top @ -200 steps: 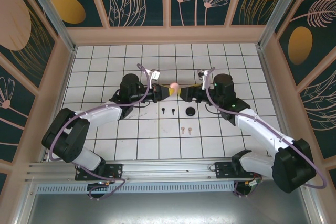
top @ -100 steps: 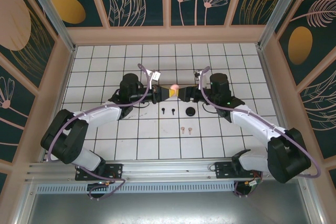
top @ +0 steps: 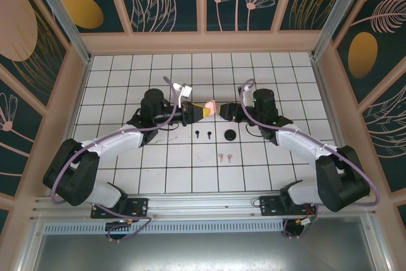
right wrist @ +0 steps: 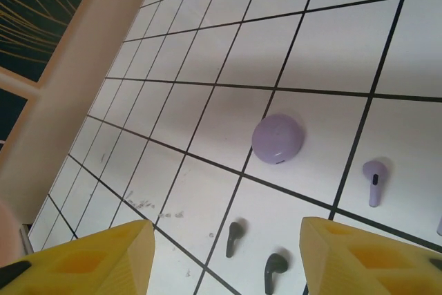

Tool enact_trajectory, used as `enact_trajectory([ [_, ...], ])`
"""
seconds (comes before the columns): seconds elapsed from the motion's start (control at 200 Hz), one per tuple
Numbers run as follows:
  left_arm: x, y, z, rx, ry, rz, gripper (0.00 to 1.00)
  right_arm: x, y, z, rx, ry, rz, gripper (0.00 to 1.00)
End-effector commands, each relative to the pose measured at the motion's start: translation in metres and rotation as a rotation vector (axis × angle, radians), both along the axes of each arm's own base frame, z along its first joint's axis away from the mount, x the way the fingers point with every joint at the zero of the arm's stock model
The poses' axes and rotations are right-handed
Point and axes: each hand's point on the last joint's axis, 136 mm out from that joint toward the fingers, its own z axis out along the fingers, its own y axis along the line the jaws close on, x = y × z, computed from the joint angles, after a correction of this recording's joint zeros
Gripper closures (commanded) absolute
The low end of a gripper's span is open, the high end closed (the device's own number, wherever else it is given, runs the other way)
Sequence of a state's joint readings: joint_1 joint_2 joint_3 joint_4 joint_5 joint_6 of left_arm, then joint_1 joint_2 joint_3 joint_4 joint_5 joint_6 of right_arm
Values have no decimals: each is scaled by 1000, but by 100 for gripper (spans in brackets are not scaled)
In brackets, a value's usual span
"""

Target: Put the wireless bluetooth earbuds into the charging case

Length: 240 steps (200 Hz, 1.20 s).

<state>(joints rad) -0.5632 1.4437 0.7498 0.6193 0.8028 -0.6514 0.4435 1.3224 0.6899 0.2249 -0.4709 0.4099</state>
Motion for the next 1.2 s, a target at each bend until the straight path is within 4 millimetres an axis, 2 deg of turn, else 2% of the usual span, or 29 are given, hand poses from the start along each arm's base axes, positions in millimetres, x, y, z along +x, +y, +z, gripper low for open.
enact_trajectory([
  [0.0,-9,0,7,-23,-31,-30,100,-9,-8,18,27,-43,-9,42],
  [0.205,-13,-3,14,-42,-33,-74,100,-42,-5,58,170,-119,147,41],
  [0.335,-16,-6,22,-70,-30,-107,100,-52,3,70,229,-119,219,42],
  [0.596,-17,-7,28,-90,-28,-117,100,-51,8,80,261,-131,232,48],
  [0.896,-17,-6,29,-91,-30,-108,100,-53,24,77,251,-120,257,53],
  [1.196,-19,-4,28,-88,-30,-108,100,-46,29,79,246,-118,249,57],
])
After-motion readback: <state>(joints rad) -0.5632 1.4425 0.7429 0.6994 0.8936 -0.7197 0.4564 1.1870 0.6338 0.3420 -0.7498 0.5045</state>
